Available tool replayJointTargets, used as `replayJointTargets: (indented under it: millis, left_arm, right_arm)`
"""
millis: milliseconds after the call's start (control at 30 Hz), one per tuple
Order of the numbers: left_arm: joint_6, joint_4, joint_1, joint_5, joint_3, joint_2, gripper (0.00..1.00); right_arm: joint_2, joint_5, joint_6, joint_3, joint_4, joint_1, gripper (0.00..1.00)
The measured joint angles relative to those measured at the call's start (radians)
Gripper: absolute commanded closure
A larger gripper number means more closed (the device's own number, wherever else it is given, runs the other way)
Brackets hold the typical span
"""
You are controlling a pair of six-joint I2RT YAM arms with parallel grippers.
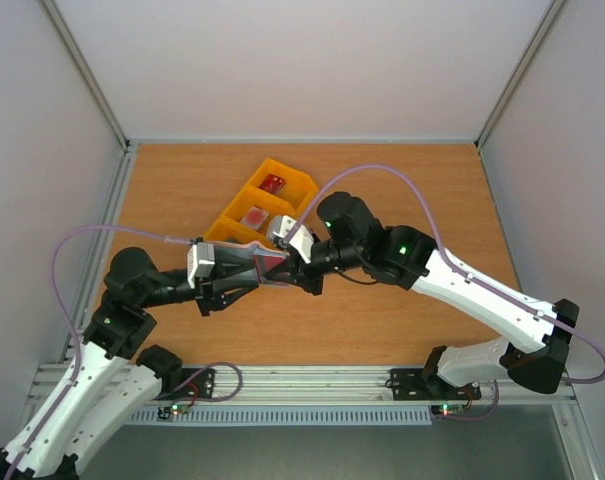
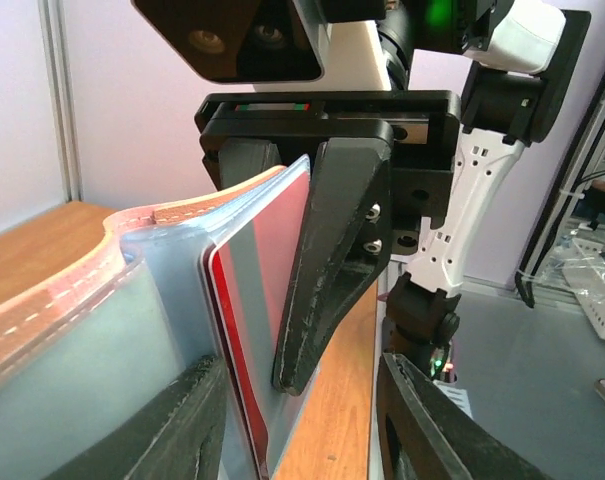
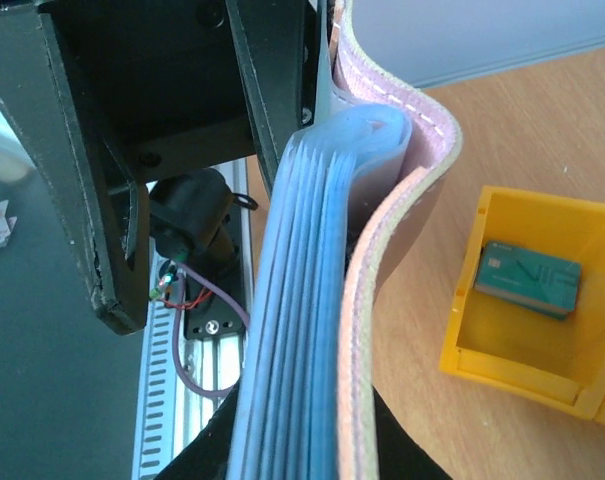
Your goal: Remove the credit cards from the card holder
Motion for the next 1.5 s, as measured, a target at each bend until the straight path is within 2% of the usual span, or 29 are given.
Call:
replayJointTargets:
  millis: [133, 467, 767, 900, 1000, 1133, 1300, 1400, 1500]
  left_arm:
    - [0.003, 0.018, 0.000, 0.014, 0.000, -0.008, 0.52]
    - [-0.158, 0.101, 0.000, 0.019, 0.008, 0.005, 0.53]
    - [-0.118, 0.082, -0.006, -0.098, 0.008, 0.014, 0.68]
    - [-0.077, 0.047, -0.016, -0.114, 0.008, 0.010, 0.56]
    - [-0.039, -0.007, -0.047, -0.099, 0.009, -0.005, 0.50]
    - [0.029, -0.067, -0.072, -0.132, 0.010, -0.018, 0.28]
    - [0.087, -0.094, -0.069, -0.249, 0.018, -0.020, 0.07]
    - [0.096, -0.109, -0.069, -0.288, 0.021, -0.016, 0.01]
    - [0.099, -0.128, -0.071, -0.327, 0.031, -0.016, 0.01]
  right_arm:
    - [-0.006, -0.005, -0.005, -0.002, 0.016, 0.000, 0.99]
    - [-0.011, 0.019, -0.006, -0.003, 0.040, 0.007, 0.99]
    - [0.023, 0.112, -0.003, 0.018, 0.045, 0.018, 0.99]
    - [0.000, 0.093, 0.003, -0.012, 0.065, 0.017, 0.99]
    - [-0.059, 0.023, 0.039, -0.116, 0.138, -0.010, 0.99]
    - [-0.158, -0.098, 0.113, -0.255, 0.218, -0.090, 0.99]
    - [-0.194, -0.198, 0.154, -0.262, 0.221, -0.110, 0.99]
    - [-0.193, -0.243, 0.161, -0.255, 0.225, -0.105, 0.99]
    - [-0.192, -0.250, 0.160, -0.249, 0.217, -0.106, 0.99]
